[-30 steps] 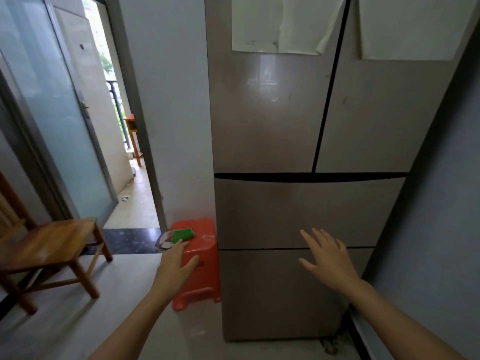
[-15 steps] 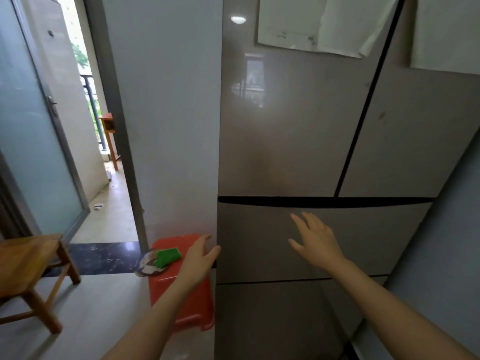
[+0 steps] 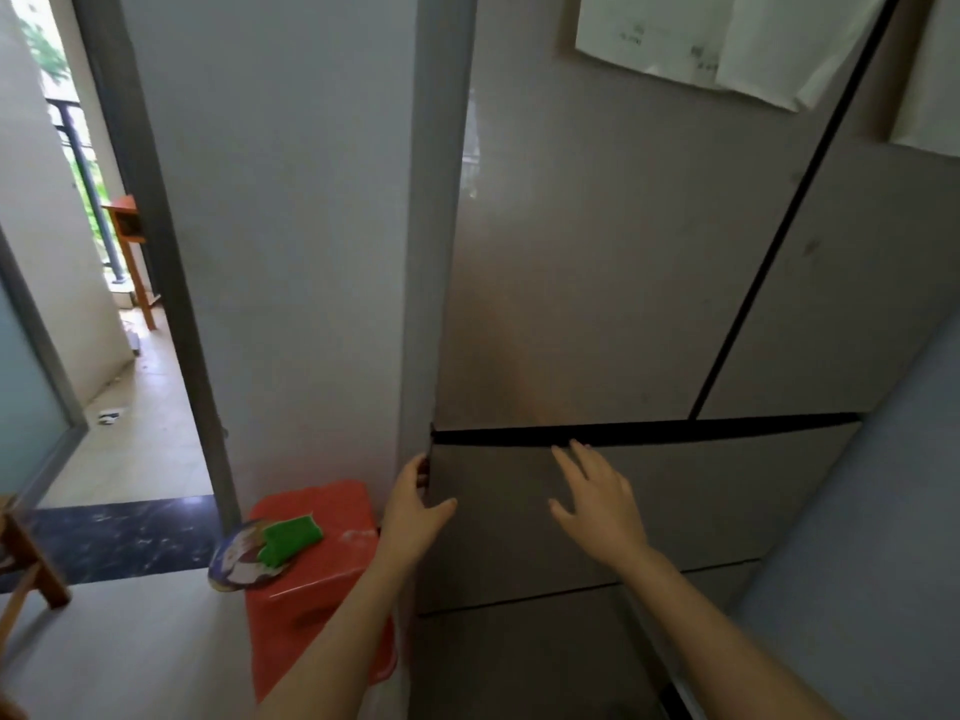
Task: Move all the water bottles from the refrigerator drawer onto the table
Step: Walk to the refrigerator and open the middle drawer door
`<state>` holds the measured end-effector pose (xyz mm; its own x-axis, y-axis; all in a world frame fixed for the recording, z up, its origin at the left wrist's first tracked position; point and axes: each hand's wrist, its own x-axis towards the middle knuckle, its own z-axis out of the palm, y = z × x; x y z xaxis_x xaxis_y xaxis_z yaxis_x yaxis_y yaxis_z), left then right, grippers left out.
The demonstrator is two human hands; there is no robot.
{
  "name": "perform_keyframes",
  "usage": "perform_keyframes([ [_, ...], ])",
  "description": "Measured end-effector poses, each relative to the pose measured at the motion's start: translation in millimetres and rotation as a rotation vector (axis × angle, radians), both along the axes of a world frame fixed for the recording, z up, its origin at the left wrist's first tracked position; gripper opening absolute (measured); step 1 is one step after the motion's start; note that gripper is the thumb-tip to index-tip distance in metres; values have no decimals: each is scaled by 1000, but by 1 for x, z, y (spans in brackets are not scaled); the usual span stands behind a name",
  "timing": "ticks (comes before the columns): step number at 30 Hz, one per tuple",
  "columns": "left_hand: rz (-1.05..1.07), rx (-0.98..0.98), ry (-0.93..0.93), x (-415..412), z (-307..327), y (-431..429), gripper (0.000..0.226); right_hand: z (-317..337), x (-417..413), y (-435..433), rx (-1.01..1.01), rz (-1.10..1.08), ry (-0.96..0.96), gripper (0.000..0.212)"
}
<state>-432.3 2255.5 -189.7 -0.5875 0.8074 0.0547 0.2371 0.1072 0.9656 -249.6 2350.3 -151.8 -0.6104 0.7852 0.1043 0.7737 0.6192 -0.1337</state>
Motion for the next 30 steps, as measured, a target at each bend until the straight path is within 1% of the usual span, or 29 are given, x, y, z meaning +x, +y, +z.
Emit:
perform_keyframes([
  [3,-5,-4,-39,-1,0,2,54,-13,-2,-8,-91,-32,137,68],
  [7,-14,23,-51,-2,4,6,41,-11,-5,-8,-89,-44,167,74],
  [10,43,69,-43,-4,2,8,35,-4,-3,-6,-74,-40,114,76],
  [13,66,70,-41,-5,-2,12,28,1,-5,-6,-56,-39,58,77],
  [16,55,44,-25,-10,-6,14,31,5,-8,-5,-41,-40,17,75],
  [19,45,32,56,-10,-5,13,27,11,-10,-7,-22,-50,-34,74],
  [21,67,38,85,-7,-8,11,27,13,-9,-11,15,-52,-97,75],
  [24,96,57,121,7,-20,-5,34,10,-2,-23,98,-20,-174,73],
  [25,113,65,135,11,-21,-6,36,13,0,-24,125,-11,-182,73],
  [27,142,72,137,23,-28,-19,40,7,11,-35,114,-28,-168,70],
  [30,106,68,174,36,-30,-36,38,3,26,-48,107,-59,-137,69],
])
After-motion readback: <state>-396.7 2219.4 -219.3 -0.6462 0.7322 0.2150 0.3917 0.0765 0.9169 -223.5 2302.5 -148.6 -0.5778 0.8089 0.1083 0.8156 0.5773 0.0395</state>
